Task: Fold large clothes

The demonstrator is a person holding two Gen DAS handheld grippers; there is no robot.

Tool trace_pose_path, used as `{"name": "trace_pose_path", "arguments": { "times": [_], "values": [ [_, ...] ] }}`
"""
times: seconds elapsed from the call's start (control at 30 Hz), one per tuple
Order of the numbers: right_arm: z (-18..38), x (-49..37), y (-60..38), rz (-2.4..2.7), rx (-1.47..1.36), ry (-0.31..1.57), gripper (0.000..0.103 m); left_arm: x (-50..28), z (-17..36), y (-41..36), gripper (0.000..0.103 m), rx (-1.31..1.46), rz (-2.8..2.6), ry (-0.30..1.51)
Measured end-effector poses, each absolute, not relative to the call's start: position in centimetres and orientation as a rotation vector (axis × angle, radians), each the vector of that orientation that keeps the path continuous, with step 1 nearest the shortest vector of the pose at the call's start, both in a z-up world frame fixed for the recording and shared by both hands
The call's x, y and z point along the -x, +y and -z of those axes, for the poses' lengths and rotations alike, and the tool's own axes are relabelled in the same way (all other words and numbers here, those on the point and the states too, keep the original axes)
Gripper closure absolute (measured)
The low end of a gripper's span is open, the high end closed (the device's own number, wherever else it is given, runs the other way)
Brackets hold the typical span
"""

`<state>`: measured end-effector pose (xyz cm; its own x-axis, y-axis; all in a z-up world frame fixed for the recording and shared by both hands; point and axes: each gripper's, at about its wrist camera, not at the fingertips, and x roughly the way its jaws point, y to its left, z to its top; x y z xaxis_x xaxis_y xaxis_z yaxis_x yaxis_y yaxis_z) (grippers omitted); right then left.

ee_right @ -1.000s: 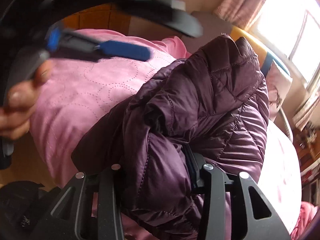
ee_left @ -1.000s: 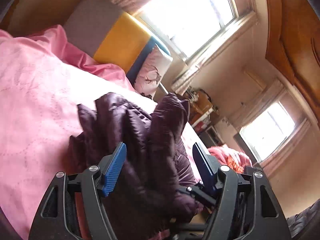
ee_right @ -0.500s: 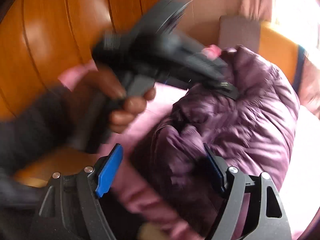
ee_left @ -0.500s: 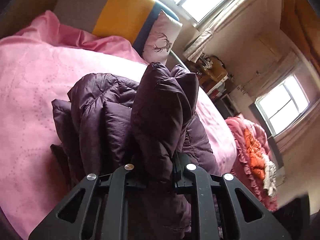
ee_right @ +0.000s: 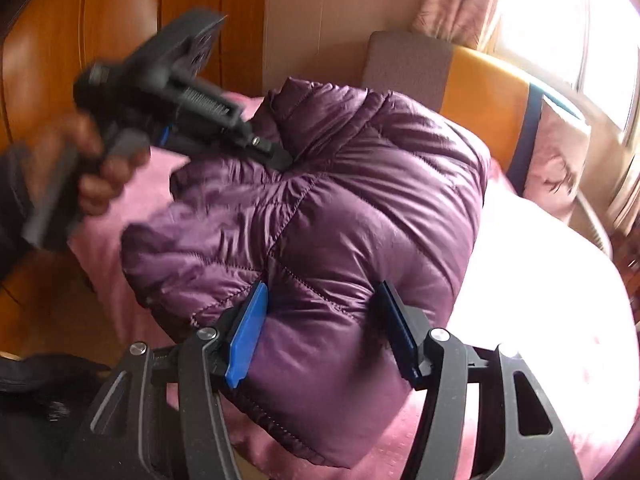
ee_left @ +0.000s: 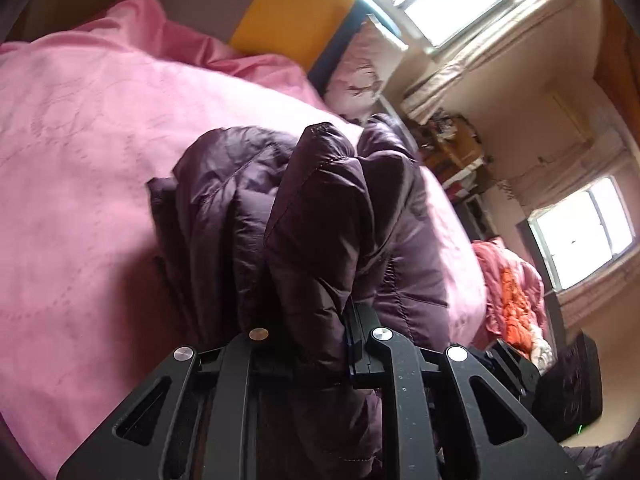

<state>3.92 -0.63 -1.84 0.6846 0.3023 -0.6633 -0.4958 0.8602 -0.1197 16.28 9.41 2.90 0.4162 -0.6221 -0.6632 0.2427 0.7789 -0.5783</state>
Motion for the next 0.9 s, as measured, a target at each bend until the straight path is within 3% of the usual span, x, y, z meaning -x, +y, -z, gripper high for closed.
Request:
{"name": "trace_pose_path", "arguments": {
  "times": [0.2, 0.4, 0.57, 0.63, 0.73, 0.77, 0.8, 0.83, 0.9],
  "values": [
    [5.2, -4.5, 1.3, -0.444, 0.365, 0.686, 0.045, -15.9, 0.9, 11.2, 0.082, 0.44, 0.428, 1.027],
    [0.4, -10.3, -2.7, -0.647, 0.166, 0.835, 0.042, -14.7, 0.5, 11.3, 0.081, 0.423, 0.42, 0.973],
    [-4.3, -14.9, -5.7, -0.571, -0.061, 0.749, 0.022, -13.6, -0.7, 11.3, 0.076, 0.393, 0.39, 0.922],
    [-5.5, -17.3, -4.9, -0.511, -0.095, 0.722, 0.021, -13.2, -1.0, 11.1, 0.073, 0.372, 0.377, 0.907],
    [-6.2, -21.7, -2.9, -0.49, -0.129, 0.747, 0.021, -12.7, -1.3, 11.0, 0.064, 0.342, 0.343, 0.887],
    [-6.1, -23.1, -2.3, -0.482, -0.127, 0.76, 0.021, -12.5, -1.5, 10.7, 0.056, 0.326, 0.323, 0.878],
    [-5.8, -23.9, -1.9, -0.465, -0.111, 0.771, 0.022, -12.3, -1.6, 10.7, 0.036, 0.309, 0.291, 0.874],
    [-5.3, -25.6, -0.7, -0.44, -0.087, 0.791, 0.022, -12.3, -1.6, 10.6, 0.029, 0.296, 0.253, 0.872],
    [-3.7, -27.8, 0.6, -0.398, -0.034, 0.842, 0.022, -12.2, -0.8, 11.2, 0.027, 0.328, 0.266, 0.879]
  ]
}}
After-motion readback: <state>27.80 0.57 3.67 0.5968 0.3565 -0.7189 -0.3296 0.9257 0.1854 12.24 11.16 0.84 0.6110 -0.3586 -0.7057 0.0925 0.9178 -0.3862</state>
